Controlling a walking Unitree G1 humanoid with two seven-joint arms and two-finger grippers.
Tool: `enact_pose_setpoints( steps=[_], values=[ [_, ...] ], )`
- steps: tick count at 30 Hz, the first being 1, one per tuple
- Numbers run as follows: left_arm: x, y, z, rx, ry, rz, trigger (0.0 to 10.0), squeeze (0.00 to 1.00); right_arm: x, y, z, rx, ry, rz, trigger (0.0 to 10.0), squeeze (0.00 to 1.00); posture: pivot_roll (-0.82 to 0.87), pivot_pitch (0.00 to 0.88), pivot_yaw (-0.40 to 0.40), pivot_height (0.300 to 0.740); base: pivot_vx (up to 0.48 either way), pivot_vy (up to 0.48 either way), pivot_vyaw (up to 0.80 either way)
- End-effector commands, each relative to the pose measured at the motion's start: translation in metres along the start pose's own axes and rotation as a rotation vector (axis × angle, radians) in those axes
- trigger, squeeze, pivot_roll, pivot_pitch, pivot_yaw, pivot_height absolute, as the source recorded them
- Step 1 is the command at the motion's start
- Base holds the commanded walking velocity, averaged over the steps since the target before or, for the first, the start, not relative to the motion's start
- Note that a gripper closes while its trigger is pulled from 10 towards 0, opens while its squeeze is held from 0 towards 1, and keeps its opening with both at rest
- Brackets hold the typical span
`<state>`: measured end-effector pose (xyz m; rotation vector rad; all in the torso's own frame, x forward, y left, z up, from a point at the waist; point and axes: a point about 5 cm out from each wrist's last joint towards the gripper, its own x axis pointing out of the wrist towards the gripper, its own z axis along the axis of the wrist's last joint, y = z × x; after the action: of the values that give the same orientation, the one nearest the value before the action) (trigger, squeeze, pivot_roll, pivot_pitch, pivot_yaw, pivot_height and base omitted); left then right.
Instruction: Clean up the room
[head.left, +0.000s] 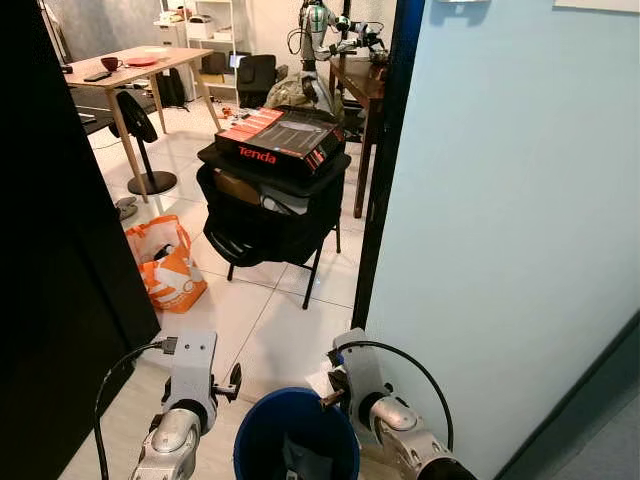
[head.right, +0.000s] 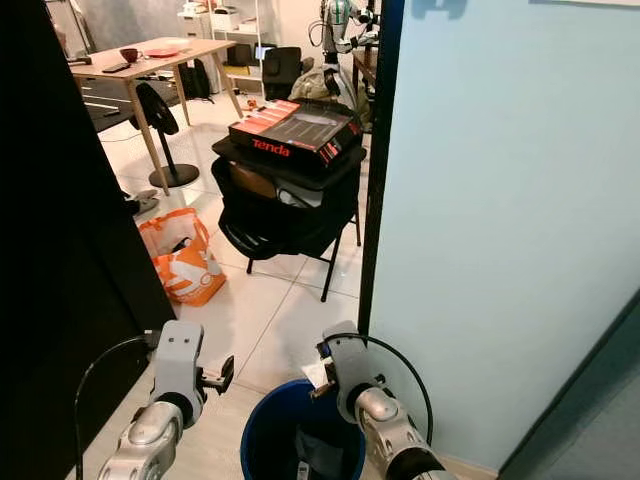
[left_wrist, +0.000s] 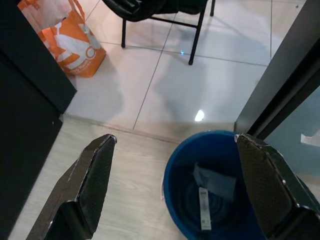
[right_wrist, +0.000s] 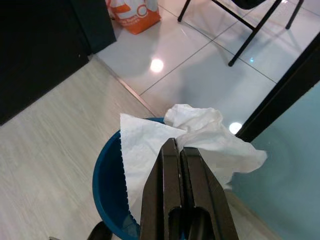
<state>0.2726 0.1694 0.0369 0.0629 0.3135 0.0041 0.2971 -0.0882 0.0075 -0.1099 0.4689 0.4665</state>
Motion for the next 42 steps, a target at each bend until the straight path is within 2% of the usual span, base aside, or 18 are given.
enact_pose_setpoints(
  steps=[1,8,23,30,42],
  values=[
    [0.0010,0.0010,-0.0037,0.011,0.025,-0.003,10.0,0.00,0.0021,0.0014,0.0035,-0.008,0.000,0.008,10.0,0.00,0.05,0.046,-0.016,0.740,0.000,0.000,0.00],
    [0.0019,-0.0003,-0.0025,0.008,0.021,-0.006,10.0,0.00,0.0047,0.0023,0.0116,-0.003,-0.025,0.006,10.0,0.00,0.05,0.048,-0.017,0.740,0.000,0.000,0.00],
    [0.0021,-0.0018,-0.0019,0.013,0.028,-0.015,10.0,0.00,0.0042,0.0016,0.0112,0.039,-0.043,-0.028,10.0,0.00,0.05,0.056,-0.008,0.740,0.000,0.000,-0.05],
    [0.0015,-0.0018,-0.0025,0.017,0.031,-0.020,10.0,0.00,0.0018,-0.0017,0.0079,0.053,-0.047,-0.039,10.0,0.00,0.05,0.057,-0.004,0.740,0.000,0.388,-0.76],
    [0.0012,-0.0016,-0.0021,0.017,0.031,-0.025,10.0,0.00,0.0004,-0.0008,0.0043,0.049,-0.043,-0.039,10.0,0.00,0.05,0.058,-0.001,0.740,0.000,0.446,0.00]
  ],
)
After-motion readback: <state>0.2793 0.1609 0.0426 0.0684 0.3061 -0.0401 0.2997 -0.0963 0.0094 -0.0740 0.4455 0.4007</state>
